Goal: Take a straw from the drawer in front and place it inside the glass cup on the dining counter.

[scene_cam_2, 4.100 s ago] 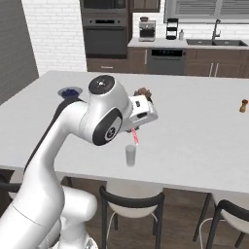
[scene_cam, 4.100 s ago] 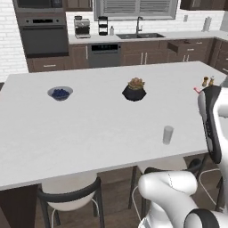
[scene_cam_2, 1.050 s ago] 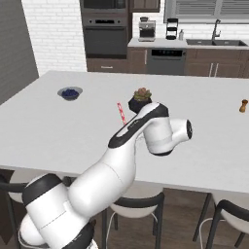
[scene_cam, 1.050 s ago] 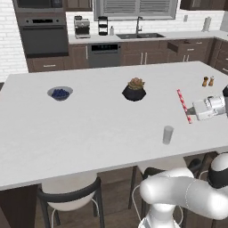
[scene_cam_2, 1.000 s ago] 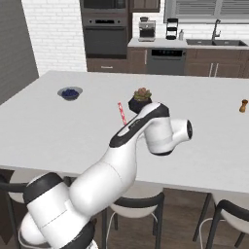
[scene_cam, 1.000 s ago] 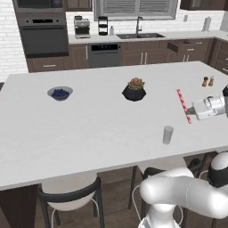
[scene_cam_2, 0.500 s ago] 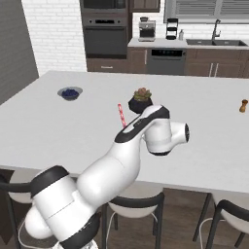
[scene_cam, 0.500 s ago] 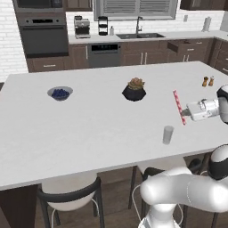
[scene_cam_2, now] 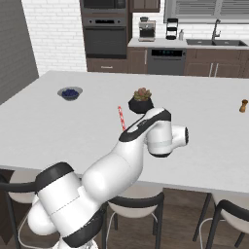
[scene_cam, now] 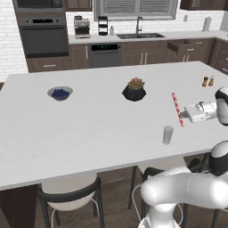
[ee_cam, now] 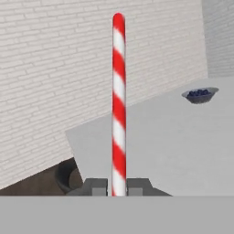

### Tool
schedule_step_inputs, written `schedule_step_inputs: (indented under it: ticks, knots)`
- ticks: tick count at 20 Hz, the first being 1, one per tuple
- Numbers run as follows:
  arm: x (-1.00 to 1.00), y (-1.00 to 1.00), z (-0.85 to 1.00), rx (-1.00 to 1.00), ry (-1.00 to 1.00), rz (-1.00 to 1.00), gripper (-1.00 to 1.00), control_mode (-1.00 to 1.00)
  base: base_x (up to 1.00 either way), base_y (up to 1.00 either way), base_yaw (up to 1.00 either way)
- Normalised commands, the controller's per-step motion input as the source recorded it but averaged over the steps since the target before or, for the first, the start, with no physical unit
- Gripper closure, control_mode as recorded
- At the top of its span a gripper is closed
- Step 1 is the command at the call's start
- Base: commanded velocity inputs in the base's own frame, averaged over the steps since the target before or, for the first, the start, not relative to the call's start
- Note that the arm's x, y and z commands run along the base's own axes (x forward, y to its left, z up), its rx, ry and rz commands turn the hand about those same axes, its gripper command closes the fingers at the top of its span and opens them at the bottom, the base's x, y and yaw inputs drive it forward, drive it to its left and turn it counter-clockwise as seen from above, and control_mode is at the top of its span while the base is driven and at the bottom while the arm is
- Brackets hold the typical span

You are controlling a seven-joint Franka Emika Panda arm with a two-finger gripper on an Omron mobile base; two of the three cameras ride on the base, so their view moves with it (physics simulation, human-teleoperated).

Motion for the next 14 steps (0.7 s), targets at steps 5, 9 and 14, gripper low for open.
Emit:
schedule_step_inputs:
  ticks: [5,9,14]
  knots:
    - [0.17,0.00,0.00,0.01,0.07,0.03,1.00,-1.00,0.00,0.00,0.00]
    - [0.16,0.00,-0.09,0.02,0.01,0.06,1.00,-1.00,0.00,0.00,0.00]
    - [0.11,0.00,-0.18,0.03,0.00,0.07,1.00,-1.00,0.00,0.00,0.00]
